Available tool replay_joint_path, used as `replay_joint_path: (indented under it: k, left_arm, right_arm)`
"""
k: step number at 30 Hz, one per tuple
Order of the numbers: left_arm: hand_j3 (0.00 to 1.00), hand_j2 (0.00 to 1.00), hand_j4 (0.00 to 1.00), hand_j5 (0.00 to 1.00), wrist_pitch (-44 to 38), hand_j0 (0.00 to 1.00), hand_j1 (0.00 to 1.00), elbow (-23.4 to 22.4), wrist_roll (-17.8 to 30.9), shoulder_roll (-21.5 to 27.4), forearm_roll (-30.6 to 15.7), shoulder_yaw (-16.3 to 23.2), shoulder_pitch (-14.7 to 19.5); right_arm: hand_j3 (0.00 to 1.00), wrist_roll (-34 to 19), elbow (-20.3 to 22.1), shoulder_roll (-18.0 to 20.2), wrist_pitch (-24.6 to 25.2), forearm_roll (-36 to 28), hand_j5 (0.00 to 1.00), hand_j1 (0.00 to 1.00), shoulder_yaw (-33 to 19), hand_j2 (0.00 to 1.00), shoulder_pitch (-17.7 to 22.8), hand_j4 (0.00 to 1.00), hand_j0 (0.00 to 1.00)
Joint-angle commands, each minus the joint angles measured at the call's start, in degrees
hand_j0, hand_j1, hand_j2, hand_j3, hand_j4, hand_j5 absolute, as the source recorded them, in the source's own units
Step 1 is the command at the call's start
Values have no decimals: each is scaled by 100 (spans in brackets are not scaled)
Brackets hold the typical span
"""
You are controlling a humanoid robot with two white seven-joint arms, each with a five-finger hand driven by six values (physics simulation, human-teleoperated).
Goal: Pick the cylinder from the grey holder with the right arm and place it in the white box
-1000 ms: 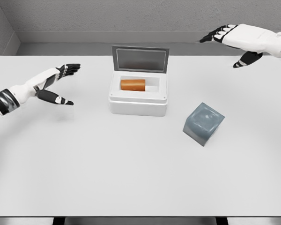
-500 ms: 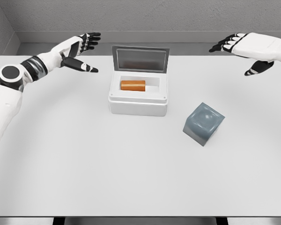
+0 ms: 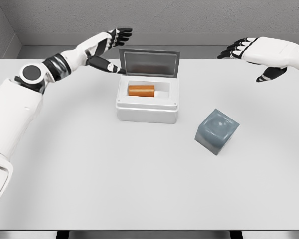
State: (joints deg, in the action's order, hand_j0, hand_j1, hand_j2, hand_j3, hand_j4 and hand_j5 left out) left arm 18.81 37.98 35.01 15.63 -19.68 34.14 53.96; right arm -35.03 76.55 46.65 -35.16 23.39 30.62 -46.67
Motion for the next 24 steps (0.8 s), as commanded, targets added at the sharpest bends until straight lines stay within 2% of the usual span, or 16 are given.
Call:
replay_joint_path:
  k: [1,5,7,9,14,17,24]
  left_arm:
    - [100,100,100,100,9,100,100,52,-1,-7,-36,-4,0]
    - [100,100,100,100,9,100,100,69,-1,-7,-36,-4,-88]
    - [100,100,100,100,0,100,100,316,-1,54,-62,-4,-167]
    - [100,100,100,100,0,100,100,351,-1,72,-71,-4,-202]
    - [100,100,100,100,-26,100,100,851,-1,300,-467,-4,-343]
    - [100,100,100,100,-44,100,100,1282,-1,590,-950,-13,-422]
    - [100,100,100,100,-79,100,100,1546,-1,669,-968,-4,-562]
  right_arm:
    - [100,3,18,28,16,-27,100,100,-3,100,0,100,100]
    - [100,3,18,28,16,-27,100,100,-3,100,0,100,100]
    - [100,3,26,20,16,-36,100,100,6,100,0,100,100]
    - [100,3,18,20,16,-27,100,100,67,100,-18,100,100]
    - [100,3,26,37,16,-27,100,100,67,100,0,100,100]
    - [100,3,35,46,16,-27,100,100,67,100,0,100,100]
    - [100,3,35,37,16,-27,100,100,58,100,-9,100,100]
